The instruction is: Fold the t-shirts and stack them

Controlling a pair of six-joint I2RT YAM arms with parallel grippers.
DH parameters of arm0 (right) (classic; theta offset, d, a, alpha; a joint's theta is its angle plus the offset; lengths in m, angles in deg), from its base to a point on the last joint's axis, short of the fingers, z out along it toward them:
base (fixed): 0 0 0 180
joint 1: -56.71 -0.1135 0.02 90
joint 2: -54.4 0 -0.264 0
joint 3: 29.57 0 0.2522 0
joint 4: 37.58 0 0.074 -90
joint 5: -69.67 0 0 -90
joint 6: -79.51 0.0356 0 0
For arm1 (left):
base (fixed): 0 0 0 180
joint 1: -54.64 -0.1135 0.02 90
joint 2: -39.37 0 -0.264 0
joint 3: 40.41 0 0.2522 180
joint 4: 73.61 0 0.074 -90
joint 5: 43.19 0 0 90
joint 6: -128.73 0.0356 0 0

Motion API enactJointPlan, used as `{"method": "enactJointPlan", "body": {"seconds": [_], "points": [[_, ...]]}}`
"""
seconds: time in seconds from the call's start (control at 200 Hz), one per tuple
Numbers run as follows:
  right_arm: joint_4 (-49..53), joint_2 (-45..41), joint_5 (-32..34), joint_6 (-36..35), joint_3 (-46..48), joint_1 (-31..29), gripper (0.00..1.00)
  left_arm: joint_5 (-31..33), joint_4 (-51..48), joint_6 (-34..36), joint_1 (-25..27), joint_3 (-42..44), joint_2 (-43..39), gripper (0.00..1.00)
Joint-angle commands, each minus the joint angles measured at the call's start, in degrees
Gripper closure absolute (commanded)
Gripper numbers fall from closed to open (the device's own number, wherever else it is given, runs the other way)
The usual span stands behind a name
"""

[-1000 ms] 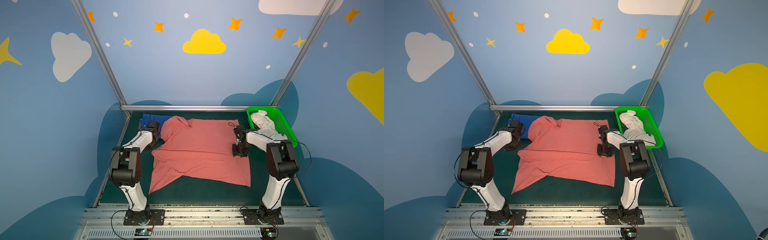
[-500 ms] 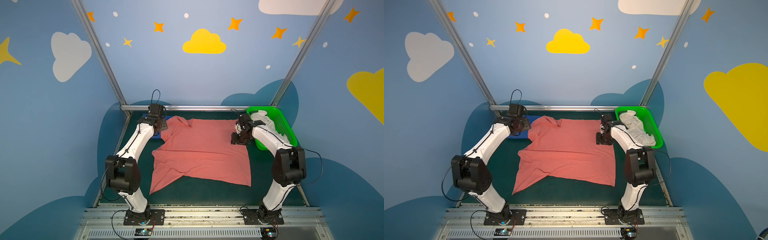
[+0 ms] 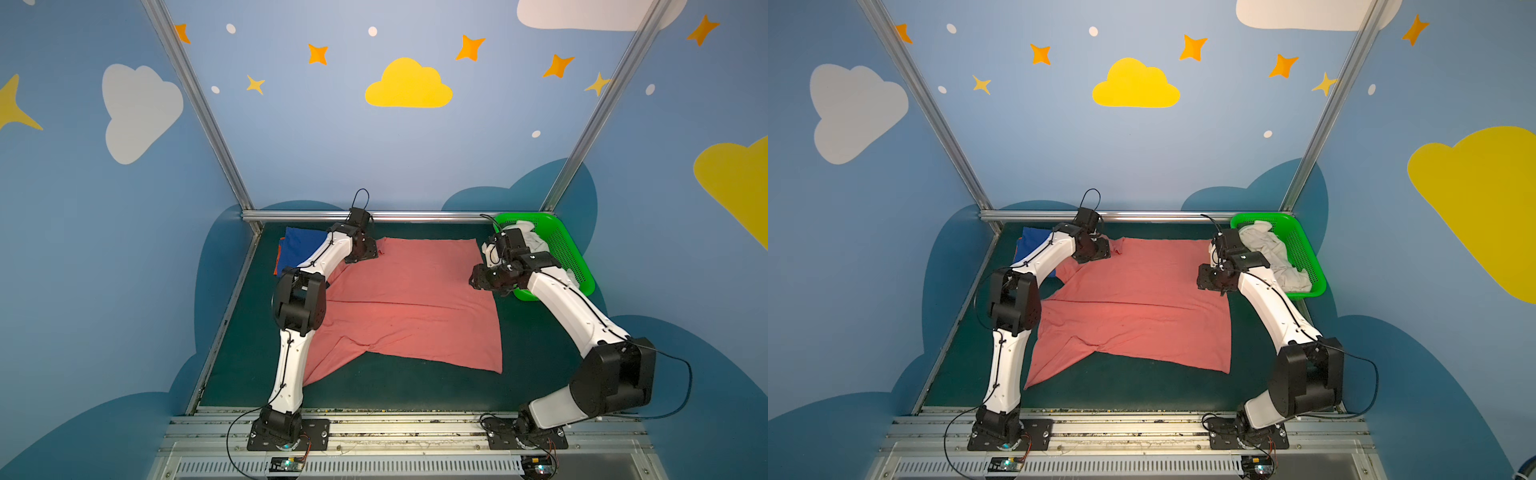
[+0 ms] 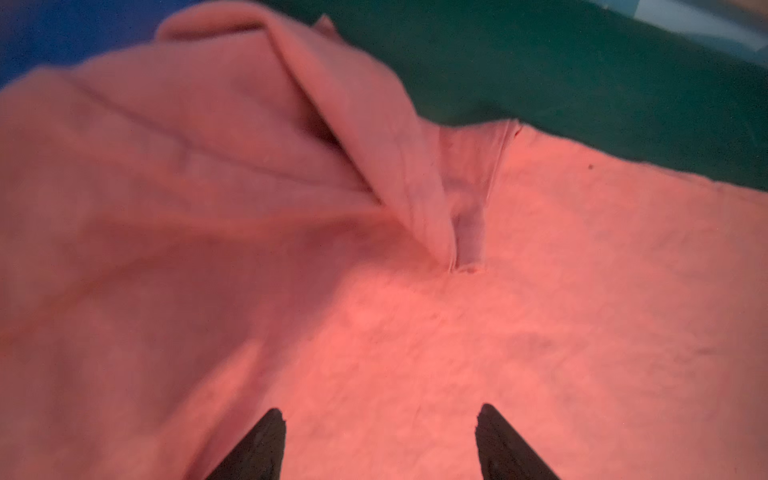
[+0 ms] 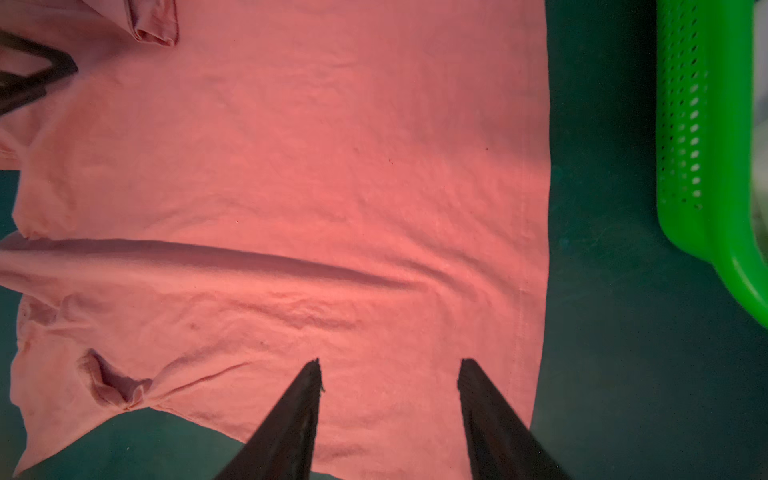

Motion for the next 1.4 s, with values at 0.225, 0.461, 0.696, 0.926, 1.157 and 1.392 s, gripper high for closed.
{"method": "enactJointPlan", "body": {"seconds": [0.225,0.461,0.696,0.926,1.157,1.392], "points": [[0.0,-3.3,1.1,1.7,4.4,1.2,0.45,0.1,-9.7,-2.0,1.0,-27.1,16.2,0.31],[-0.2,-4.1,0.9,2.0,5.8,1.9,0.45,2.1,-10.5,-2.7,0.8,-28.7,19.2,0.46],[-0.3,-4.9,0.8,2.3,7.2,2.2,0.45,2.0,-8.3,-3.7,0.5,-28.6,19.7,0.72],[0.0,-5.5,0.6,2.5,8.6,2.7,0.45,0.1,-5.6,-4.6,-0.1,-28.6,19.7,0.75],[0.1,-5.9,0.6,2.5,8.8,3.0,0.45,-3.1,-2.3,-6.4,-0.2,-28.8,21.2,0.53],[0.6,-6.3,0.7,2.5,9.3,3.4,0.46,-6.1,-1.9,-8.9,-0.8,-31.0,23.9,0.71]]}}
